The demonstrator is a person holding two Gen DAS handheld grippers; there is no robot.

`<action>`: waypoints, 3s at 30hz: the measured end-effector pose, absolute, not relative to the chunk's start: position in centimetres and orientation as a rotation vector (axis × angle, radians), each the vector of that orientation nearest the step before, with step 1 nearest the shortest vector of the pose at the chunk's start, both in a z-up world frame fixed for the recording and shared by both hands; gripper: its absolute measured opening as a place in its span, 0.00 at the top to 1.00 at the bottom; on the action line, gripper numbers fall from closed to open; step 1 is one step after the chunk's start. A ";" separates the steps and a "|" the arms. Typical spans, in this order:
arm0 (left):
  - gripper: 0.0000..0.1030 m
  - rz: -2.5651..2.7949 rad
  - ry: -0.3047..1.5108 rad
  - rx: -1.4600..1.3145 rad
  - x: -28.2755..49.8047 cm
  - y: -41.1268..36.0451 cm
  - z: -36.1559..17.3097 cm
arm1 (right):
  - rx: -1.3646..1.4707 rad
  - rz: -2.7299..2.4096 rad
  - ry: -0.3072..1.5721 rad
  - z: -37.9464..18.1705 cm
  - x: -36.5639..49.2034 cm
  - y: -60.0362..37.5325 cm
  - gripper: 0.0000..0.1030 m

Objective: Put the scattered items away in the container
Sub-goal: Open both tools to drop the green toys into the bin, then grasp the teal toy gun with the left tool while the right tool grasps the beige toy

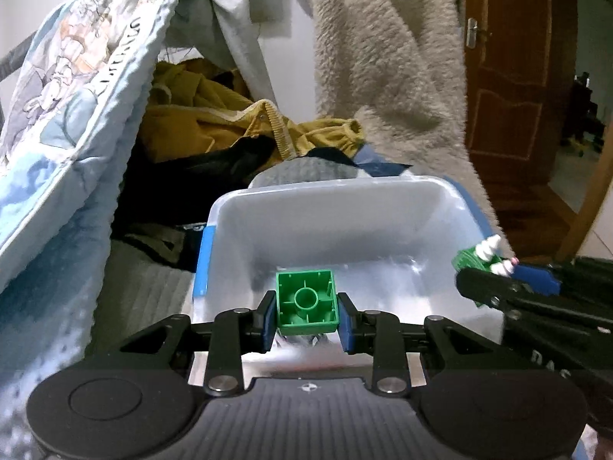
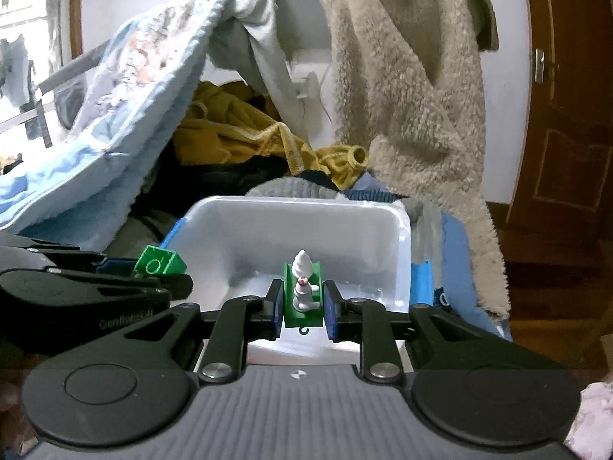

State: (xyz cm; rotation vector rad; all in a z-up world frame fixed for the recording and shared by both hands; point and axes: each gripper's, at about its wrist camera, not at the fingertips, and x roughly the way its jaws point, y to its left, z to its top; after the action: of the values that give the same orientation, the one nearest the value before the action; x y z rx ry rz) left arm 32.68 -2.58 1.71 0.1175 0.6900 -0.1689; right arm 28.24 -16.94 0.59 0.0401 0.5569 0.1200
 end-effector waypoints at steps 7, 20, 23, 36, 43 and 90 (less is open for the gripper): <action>0.64 -0.178 0.744 0.135 36.5 -3.0 -0.4 | 0.058 0.117 0.611 -1.7 31.3 -17.5 0.76; 0.47 -0.186 0.697 0.189 32.6 -2.3 0.3 | 0.038 0.103 0.598 -1.4 29.7 -17.1 0.47; 0.41 -0.183 0.667 0.230 29.9 -1.5 0.7 | 0.035 0.134 0.593 -1.1 27.8 -16.9 0.42; 0.40 -0.124 0.808 0.166 17.9 3.8 -4.1 | -0.023 0.245 0.662 -3.1 18.6 -15.8 0.42; 0.40 -0.089 0.891 0.120 15.4 5.2 -8.2 | -0.022 0.268 0.707 -5.6 15.4 -15.2 0.42; 0.71 -0.097 0.984 0.031 18.6 6.9 -13.1 | -0.008 0.070 0.783 -11.5 14.6 -10.9 0.42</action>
State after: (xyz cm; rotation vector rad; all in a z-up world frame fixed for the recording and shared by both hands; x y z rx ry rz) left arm 18.56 6.87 -13.07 0.0307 0.9840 -0.0972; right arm 14.65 -10.87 -11.48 -0.0083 0.7834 0.0701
